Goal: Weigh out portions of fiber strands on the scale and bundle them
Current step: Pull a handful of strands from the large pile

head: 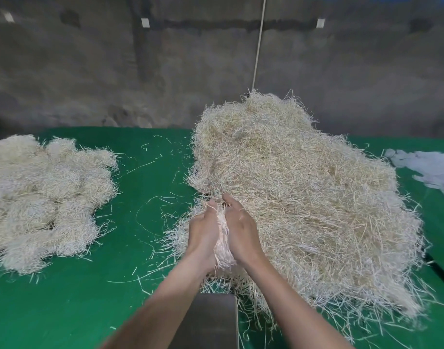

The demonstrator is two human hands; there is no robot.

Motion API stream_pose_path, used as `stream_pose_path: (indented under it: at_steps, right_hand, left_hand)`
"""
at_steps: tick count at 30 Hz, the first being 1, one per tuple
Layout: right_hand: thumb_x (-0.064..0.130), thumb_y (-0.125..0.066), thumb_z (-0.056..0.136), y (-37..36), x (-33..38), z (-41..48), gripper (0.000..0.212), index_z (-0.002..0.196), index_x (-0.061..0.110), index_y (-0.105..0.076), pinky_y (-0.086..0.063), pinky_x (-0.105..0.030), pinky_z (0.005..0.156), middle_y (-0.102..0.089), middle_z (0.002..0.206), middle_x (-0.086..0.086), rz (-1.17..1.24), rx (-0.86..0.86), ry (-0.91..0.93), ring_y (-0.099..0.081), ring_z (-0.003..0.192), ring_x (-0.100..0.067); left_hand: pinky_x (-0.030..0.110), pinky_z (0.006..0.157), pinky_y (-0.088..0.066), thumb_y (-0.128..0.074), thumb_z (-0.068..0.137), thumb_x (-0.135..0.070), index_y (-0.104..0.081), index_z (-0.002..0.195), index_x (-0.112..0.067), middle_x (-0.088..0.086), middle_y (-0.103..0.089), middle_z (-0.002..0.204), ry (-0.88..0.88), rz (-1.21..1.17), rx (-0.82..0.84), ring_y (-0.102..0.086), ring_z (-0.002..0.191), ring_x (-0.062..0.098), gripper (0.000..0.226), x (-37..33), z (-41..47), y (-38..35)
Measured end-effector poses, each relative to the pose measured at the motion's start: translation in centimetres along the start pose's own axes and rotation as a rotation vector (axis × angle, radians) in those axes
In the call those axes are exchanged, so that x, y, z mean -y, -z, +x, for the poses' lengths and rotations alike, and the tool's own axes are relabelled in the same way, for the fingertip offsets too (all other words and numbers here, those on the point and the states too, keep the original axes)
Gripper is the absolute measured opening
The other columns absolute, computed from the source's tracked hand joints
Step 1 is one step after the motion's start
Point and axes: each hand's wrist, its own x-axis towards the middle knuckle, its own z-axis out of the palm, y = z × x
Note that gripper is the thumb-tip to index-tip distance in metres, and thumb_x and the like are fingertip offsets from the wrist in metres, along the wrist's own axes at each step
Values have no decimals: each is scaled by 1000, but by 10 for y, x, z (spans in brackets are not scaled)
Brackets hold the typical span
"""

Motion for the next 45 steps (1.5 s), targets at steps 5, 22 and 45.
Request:
stream_pose_path:
  at_steps: [5,22,45]
  right_hand:
    - [9,-42,87,4,-2,-18,52,136,28,-37,-36,-19,92,-59,123,12,649,155,-97,-58,105,0]
    - [43,-29,99,6,1,14,38,103,13,-53,-44,-32,78,-52,94,9,-91,-300,175,-48,84,-7]
    - [23,-52,91,36,-8,5,33,123,17,-48,-43,-35,90,-52,114,1,559,-82,-172,-51,100,-12]
  left_hand:
    - [31,82,-53,-45,98,-37,-59,110,-1,10,-69,105,3,-102,-102,-66,96,21,40,-21,17,12]
    - [32,63,-56,-60,87,-40,-64,106,-9,9,-73,87,66,-270,231,-70,78,22,37,-20,-8,-2]
    - [41,97,-42,-45,90,-55,-33,140,-1,-1,-53,57,-134,145,5,-52,59,6,75,-19,12,14]
